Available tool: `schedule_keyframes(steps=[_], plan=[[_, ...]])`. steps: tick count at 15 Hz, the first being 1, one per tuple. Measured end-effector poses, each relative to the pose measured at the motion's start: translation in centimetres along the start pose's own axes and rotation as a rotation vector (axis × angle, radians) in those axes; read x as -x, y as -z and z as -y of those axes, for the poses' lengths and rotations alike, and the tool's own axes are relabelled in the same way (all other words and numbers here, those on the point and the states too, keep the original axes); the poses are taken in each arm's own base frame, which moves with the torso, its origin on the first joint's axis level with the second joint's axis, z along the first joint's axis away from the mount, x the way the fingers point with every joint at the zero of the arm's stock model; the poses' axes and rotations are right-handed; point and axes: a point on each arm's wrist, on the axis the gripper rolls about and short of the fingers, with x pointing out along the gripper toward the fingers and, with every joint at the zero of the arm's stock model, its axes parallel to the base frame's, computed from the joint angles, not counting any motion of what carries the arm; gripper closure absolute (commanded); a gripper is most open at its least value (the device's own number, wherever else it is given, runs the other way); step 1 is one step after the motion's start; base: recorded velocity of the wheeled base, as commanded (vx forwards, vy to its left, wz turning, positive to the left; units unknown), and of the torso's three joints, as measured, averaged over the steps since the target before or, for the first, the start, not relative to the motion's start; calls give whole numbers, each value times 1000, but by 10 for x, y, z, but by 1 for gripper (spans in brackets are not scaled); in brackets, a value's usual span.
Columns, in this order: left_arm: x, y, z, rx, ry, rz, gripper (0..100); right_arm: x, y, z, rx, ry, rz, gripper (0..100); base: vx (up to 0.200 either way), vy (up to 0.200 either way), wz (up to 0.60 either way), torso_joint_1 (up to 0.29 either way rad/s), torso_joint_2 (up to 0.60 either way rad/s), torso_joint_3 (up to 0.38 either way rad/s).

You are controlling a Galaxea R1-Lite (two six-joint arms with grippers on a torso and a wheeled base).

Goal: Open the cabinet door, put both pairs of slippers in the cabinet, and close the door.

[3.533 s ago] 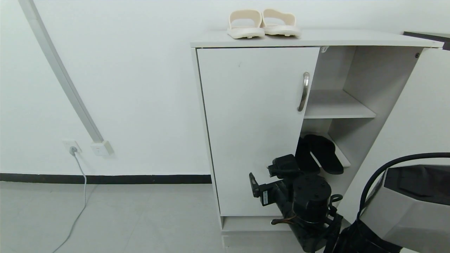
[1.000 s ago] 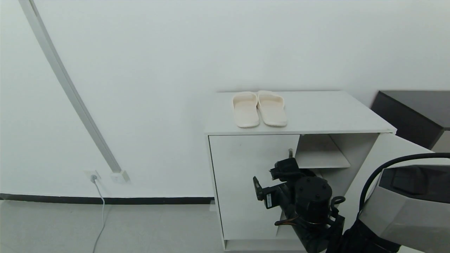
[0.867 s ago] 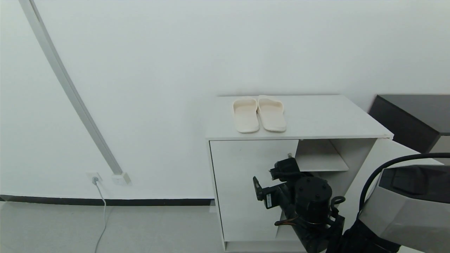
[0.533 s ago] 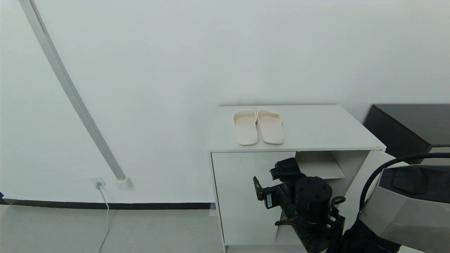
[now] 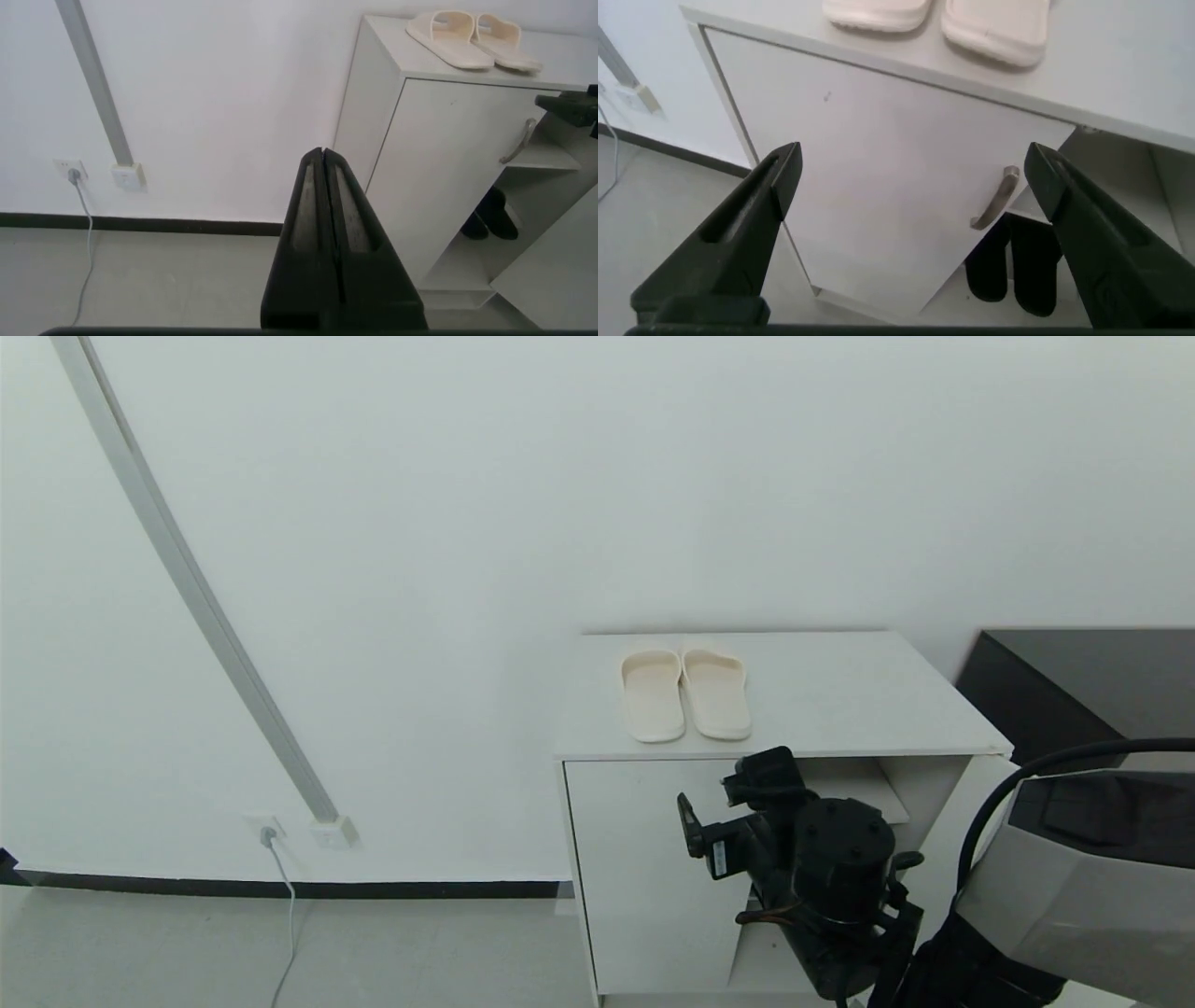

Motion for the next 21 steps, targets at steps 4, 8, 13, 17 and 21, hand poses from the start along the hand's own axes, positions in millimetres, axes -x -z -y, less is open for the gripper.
schedule_keyframes(steps=[4,8,13,17,21], plan=[[0,0,0,-2,1,0,100,-12,-9,-6,51,-38,21,0,0,0,0,0,0,0],[0,0,0,-2,1,0,100,-34,-38,-15,36,-45,-147,0,0,0,0,0,0,0],[0,0,0,0,2,0,100,-51,-97,-13,-127,49,-201,0,80,0,0,2,0,0],[0,0,0,0,3,-1,100,-54,-99,-4,-150,75,-196,0,200,0,0,-3,-1,4],[0,0,0,0,4,0,100,-60,-83,-1,-165,92,-193,0,200,0,0,6,7,4]])
